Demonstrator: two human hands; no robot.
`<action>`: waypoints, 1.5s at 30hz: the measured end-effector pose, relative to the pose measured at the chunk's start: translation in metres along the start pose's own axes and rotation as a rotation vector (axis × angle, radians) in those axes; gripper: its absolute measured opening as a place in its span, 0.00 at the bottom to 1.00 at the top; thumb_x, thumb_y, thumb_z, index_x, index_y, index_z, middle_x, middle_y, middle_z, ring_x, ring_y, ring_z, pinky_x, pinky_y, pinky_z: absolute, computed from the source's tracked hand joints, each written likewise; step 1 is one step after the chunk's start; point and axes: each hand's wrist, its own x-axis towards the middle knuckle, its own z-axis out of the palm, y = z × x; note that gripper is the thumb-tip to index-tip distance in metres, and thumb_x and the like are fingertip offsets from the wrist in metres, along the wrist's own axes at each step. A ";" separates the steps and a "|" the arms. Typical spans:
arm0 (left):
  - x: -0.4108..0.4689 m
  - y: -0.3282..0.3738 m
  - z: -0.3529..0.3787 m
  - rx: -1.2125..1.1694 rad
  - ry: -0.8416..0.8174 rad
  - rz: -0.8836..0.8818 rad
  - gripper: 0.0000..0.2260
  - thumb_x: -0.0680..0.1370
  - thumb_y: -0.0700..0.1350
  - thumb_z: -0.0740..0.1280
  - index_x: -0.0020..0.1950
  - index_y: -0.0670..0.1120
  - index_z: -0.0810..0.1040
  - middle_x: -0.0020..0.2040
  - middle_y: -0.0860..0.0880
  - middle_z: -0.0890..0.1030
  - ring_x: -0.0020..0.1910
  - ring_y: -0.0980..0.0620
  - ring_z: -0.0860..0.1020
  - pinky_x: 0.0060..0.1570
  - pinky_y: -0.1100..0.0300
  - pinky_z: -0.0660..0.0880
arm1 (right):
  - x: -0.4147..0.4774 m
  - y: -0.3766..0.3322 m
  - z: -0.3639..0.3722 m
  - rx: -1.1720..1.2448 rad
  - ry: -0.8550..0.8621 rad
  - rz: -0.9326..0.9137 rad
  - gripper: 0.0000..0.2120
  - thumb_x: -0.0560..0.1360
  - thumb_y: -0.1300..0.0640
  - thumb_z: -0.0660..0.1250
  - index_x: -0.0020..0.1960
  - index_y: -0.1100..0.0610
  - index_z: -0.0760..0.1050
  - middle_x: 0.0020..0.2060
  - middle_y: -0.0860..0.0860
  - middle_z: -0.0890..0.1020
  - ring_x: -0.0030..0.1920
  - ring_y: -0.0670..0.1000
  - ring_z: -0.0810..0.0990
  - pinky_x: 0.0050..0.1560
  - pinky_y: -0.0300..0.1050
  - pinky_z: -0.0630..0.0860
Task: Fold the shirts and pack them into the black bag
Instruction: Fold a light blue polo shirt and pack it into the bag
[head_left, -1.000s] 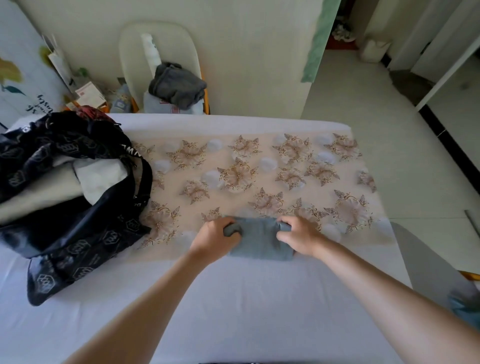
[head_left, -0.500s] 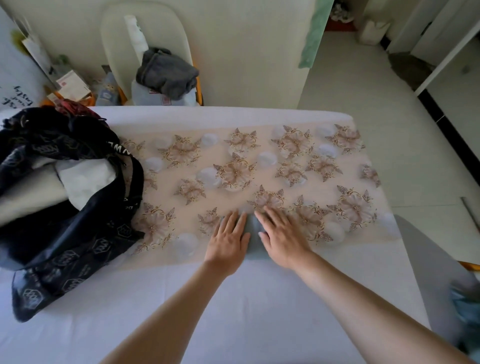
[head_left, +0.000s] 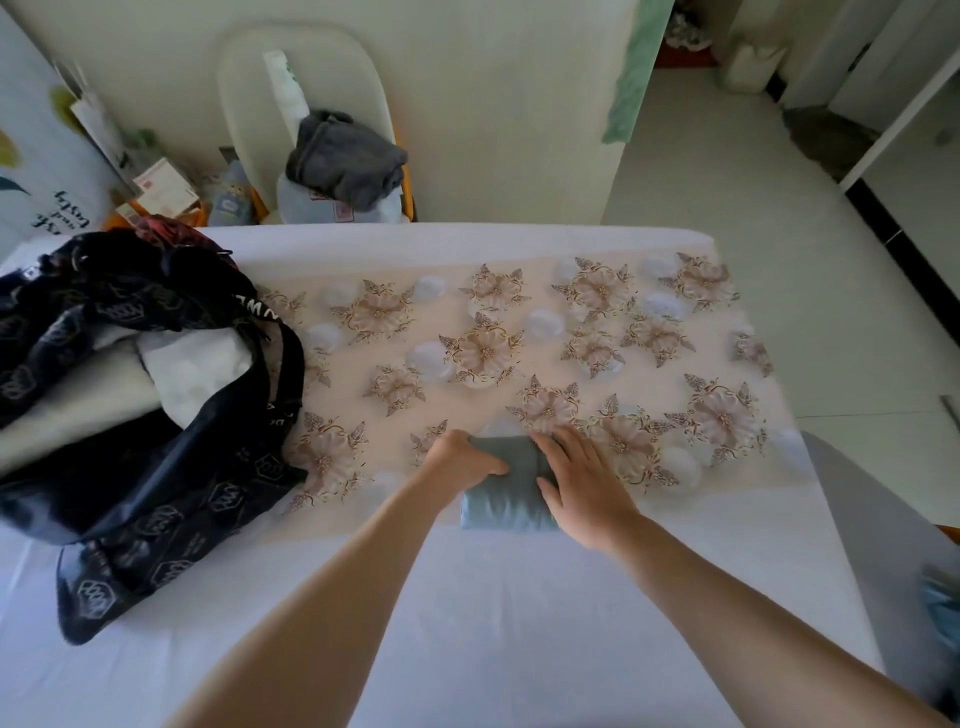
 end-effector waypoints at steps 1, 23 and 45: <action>-0.002 -0.001 -0.002 0.003 -0.028 0.028 0.24 0.65 0.48 0.79 0.58 0.42 0.79 0.51 0.47 0.81 0.47 0.49 0.80 0.50 0.55 0.79 | 0.000 -0.001 -0.006 -0.001 0.001 -0.017 0.28 0.80 0.47 0.59 0.77 0.51 0.59 0.75 0.53 0.62 0.77 0.55 0.58 0.77 0.55 0.55; -0.080 -0.094 0.028 0.890 0.275 0.734 0.34 0.77 0.54 0.67 0.79 0.49 0.57 0.77 0.50 0.60 0.74 0.46 0.60 0.72 0.53 0.58 | -0.053 -0.053 -0.003 -0.309 -0.134 -0.190 0.36 0.76 0.46 0.68 0.78 0.55 0.56 0.79 0.57 0.54 0.79 0.59 0.52 0.78 0.60 0.51; -0.118 -0.214 -0.272 0.315 0.623 0.647 0.19 0.80 0.45 0.62 0.72 0.51 0.70 0.63 0.52 0.74 0.59 0.50 0.74 0.54 0.55 0.73 | 0.116 -0.339 -0.087 0.027 -0.100 -0.452 0.22 0.77 0.52 0.67 0.70 0.44 0.68 0.61 0.47 0.73 0.60 0.54 0.74 0.48 0.48 0.73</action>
